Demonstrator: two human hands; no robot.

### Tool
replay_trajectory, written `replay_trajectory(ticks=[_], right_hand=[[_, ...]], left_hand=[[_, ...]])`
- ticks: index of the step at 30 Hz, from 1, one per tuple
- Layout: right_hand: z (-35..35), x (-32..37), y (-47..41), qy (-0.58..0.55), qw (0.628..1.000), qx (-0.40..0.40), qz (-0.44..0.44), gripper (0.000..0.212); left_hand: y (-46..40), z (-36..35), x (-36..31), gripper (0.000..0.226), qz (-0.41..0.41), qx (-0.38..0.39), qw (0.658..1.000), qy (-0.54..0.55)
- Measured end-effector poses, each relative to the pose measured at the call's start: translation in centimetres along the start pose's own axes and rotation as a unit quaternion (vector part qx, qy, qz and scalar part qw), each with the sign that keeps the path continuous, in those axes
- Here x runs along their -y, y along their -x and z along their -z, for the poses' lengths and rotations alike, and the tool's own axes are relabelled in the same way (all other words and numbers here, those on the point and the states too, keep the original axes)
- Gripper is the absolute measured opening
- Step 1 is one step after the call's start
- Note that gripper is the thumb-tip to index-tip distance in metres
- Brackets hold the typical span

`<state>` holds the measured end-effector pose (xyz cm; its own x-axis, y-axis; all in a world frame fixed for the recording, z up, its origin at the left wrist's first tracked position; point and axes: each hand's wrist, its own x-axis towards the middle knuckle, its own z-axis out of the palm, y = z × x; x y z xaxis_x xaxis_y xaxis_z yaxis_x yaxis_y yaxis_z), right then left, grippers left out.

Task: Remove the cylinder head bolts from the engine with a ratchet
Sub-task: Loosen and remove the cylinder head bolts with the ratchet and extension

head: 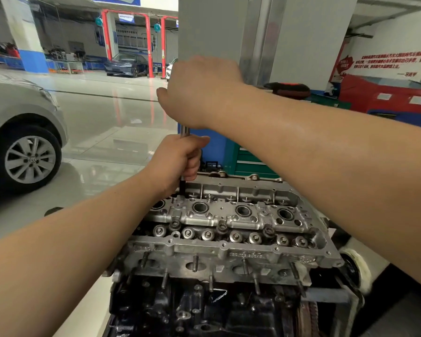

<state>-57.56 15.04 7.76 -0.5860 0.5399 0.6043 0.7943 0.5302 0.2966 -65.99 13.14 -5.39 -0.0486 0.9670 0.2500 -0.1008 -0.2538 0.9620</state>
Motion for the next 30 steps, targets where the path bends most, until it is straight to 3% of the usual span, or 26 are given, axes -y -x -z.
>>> replay_trajectory(ticks=[3,6,9,13,17,19,22,26,30], right_hand=[[0.0,-0.3,-0.3,-0.003,1.000,0.015,0.011,0.037],[-0.1,-0.6,-1.0,-0.078,0.992,0.044,0.092,0.055],[-0.1,-1.3,-1.3,-0.186,0.965,0.071,0.172,0.050],[-0.6,-1.8,-1.0,-0.267,0.948,0.084,0.151,0.036],[-1.2,-0.9,-0.6,-0.176,0.982,0.009,0.062,0.040],[-1.2,-0.3,-0.6,-0.087,0.996,-0.016,0.015,0.027],[-0.4,0.4,-0.4,-0.013,1.000,-0.015,0.001,0.019],[-0.1,-0.2,-0.3,-0.007,1.000,0.004,0.028,0.055],[0.2,-1.4,0.2,-0.178,0.981,0.037,0.070,0.058]], left_hand=[[0.0,0.2,-0.1,0.053,0.000,0.018,1.000,0.014],[0.1,0.7,-0.2,0.054,0.004,0.034,0.999,0.041],[0.2,0.8,-0.3,0.055,0.006,0.035,0.998,0.045],[0.1,0.6,-0.3,0.056,0.008,0.019,0.999,0.037],[0.3,-0.6,-0.3,0.043,-0.050,-0.104,0.992,-0.050],[0.4,-1.5,-0.2,0.031,-0.083,-0.173,0.980,-0.046],[0.3,-2.4,-0.4,0.038,-0.093,-0.214,0.972,-0.025],[0.1,-2.0,-1.1,0.027,-0.055,-0.175,0.983,-0.016],[-0.1,-1.0,-1.0,0.053,-0.042,-0.110,0.993,0.029]])
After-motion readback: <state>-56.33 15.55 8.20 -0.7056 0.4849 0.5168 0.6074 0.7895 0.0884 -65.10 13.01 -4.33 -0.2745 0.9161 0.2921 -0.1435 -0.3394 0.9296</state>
